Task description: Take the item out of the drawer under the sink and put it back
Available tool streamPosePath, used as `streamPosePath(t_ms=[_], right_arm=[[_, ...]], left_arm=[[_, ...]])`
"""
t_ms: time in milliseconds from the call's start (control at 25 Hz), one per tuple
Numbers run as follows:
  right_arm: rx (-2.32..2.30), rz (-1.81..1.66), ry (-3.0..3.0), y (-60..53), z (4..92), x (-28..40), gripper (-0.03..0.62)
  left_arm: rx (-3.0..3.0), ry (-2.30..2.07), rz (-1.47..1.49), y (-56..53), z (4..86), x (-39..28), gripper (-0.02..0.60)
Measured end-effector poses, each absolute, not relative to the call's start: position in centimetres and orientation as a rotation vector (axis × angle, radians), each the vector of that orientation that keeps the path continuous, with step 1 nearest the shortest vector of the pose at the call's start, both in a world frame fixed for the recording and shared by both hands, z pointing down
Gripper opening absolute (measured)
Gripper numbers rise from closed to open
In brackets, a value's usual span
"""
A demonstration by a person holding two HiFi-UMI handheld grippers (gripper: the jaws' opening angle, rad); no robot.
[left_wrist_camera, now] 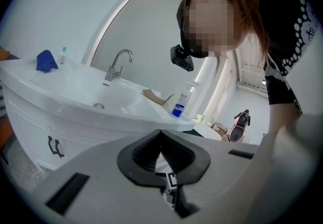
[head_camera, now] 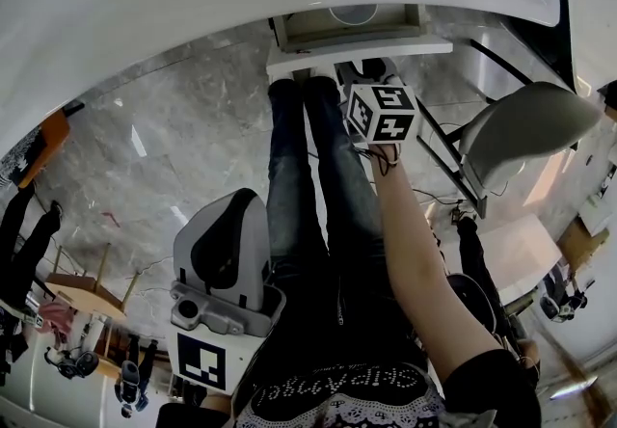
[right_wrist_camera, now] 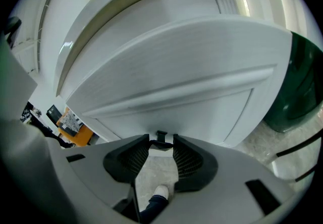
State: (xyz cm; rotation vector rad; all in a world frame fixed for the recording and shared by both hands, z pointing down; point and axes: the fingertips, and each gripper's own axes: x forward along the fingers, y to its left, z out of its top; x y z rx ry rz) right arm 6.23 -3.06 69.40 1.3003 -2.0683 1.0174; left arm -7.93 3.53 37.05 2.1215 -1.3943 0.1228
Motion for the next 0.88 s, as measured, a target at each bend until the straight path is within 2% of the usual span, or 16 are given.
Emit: streamPosePath(t_ms=[880], right_arm=[[1.34, 1.02, -2.094, -2.54, 69.33, 6.31, 0.155]], left_arm=[[2.129, -1.392, 0.119, 3.75, 36.89, -7.03, 0.005]])
